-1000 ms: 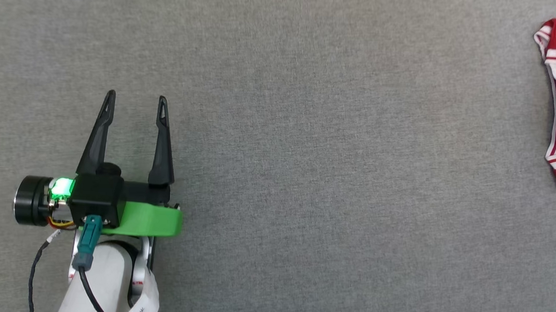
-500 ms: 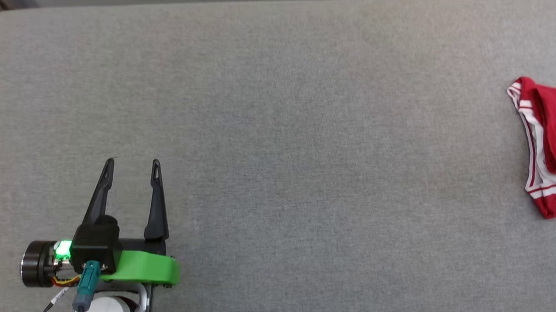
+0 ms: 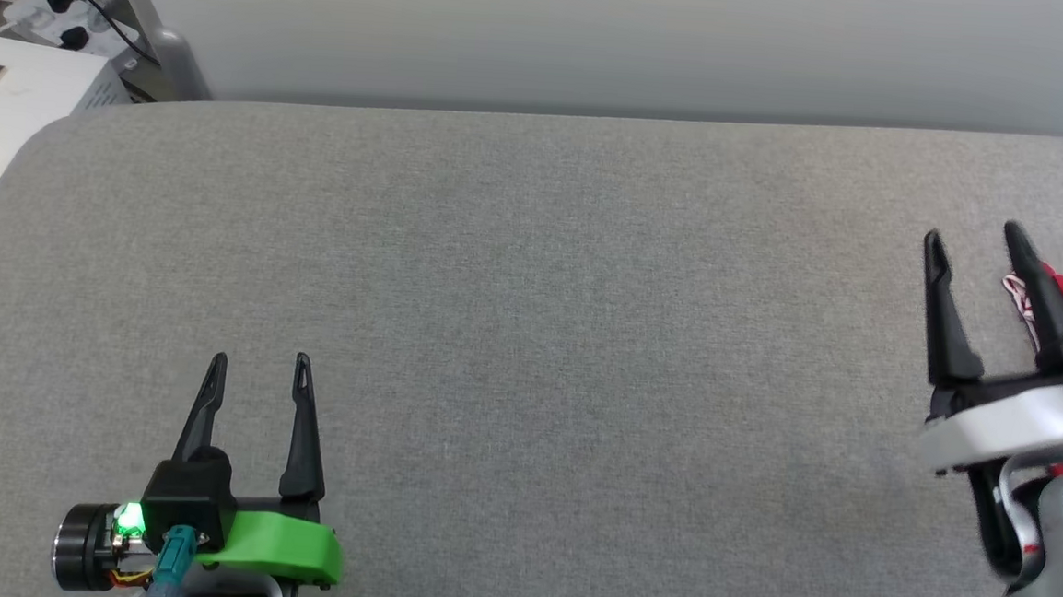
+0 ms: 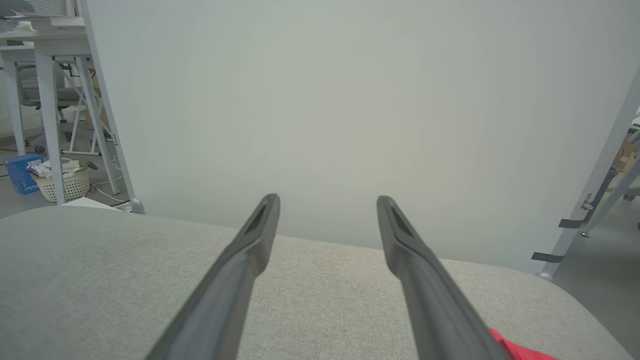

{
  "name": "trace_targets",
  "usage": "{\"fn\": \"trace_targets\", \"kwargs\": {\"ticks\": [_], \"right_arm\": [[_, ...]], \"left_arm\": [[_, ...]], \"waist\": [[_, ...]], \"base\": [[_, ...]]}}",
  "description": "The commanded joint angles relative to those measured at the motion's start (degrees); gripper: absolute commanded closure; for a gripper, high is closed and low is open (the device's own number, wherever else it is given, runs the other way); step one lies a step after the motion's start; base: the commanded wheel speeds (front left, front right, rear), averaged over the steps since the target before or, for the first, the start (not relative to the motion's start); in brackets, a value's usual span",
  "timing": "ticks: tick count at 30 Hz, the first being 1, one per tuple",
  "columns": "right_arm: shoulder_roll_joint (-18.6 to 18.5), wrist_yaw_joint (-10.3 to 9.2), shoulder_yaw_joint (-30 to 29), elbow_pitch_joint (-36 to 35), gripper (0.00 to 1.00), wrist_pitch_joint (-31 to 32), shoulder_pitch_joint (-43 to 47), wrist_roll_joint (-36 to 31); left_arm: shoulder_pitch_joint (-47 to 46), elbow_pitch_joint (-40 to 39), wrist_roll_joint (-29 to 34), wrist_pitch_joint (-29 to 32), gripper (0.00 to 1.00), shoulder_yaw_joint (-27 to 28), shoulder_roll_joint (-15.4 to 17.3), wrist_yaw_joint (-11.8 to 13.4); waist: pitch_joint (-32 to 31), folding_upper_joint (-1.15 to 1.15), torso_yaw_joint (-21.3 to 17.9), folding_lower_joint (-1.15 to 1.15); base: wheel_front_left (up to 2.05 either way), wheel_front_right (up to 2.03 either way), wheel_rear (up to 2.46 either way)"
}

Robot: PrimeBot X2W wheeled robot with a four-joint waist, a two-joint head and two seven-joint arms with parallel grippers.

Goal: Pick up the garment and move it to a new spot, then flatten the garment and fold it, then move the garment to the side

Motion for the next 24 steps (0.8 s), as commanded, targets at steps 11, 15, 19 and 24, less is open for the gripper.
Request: {"fn": "trace_targets", "kwargs": {"ticks": [11,15,19,24], "right_arm": [[6.3,-0.05,-1.0,-4.7,0.00,-0.5,14.6,-1.2],[7.8,-0.05,-2.3,-6.8,0.00,-0.5,18.0,-1.9],[8.8,-0.05,-2.8,-8.4,0.00,-0.6,20.7,-2.5],[9.7,-0.05,-3.4,-9.4,0.00,-0.6,22.9,-2.9]], "left_arm": [[3.3,1.8,-1.6,-0.3,0.00,0.9,-0.2,-1.6],[3.9,2.6,-1.9,-0.3,0.00,0.7,-0.3,-2.1],[4.2,3.2,-2.0,-0.3,0.00,0.5,-0.3,-2.5],[4.5,3.8,-2.0,-0.3,0.00,0.4,-0.3,-2.8]], "waist": [[-4.1,0.00,2.6,0.00],[-5.0,0.00,2.9,0.00],[-5.7,0.00,3.1,0.00],[-6.2,0.00,3.1,0.00]], "base": [[0.00,0.00,0.00],[0.00,0.00,0.00],[0.00,0.00,0.00],[0.00,0.00,0.00]]}}
